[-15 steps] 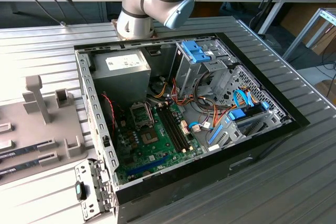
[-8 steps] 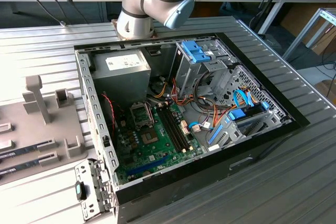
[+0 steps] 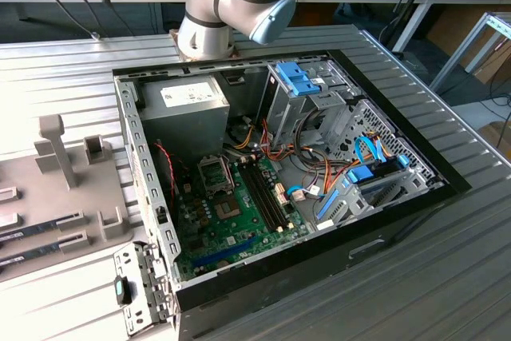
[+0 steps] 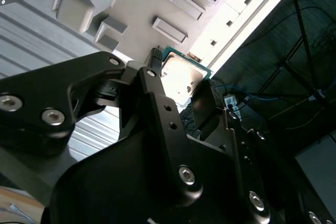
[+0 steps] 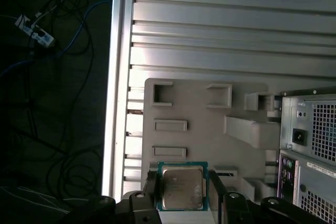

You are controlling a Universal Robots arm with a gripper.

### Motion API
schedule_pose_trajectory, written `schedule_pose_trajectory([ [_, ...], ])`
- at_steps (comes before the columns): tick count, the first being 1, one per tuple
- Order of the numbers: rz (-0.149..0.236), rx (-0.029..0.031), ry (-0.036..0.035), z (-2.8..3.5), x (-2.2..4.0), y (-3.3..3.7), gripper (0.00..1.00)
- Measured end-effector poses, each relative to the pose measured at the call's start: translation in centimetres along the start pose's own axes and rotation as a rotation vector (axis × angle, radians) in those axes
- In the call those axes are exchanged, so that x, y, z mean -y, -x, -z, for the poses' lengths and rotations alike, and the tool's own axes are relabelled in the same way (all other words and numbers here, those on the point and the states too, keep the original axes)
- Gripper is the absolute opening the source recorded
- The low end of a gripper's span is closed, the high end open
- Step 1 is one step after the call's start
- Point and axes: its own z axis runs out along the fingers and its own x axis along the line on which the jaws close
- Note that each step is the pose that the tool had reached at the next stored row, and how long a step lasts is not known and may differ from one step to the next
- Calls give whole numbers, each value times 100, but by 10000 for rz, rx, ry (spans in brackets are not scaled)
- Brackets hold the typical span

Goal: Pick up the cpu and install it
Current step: 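Pick up the cpu and move it towards the insertion slot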

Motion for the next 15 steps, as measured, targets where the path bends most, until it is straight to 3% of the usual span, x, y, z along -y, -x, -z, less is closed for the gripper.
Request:
schedule_pose_trajectory([
  [15, 0, 0, -2, -3, 39, 118, 47],
])
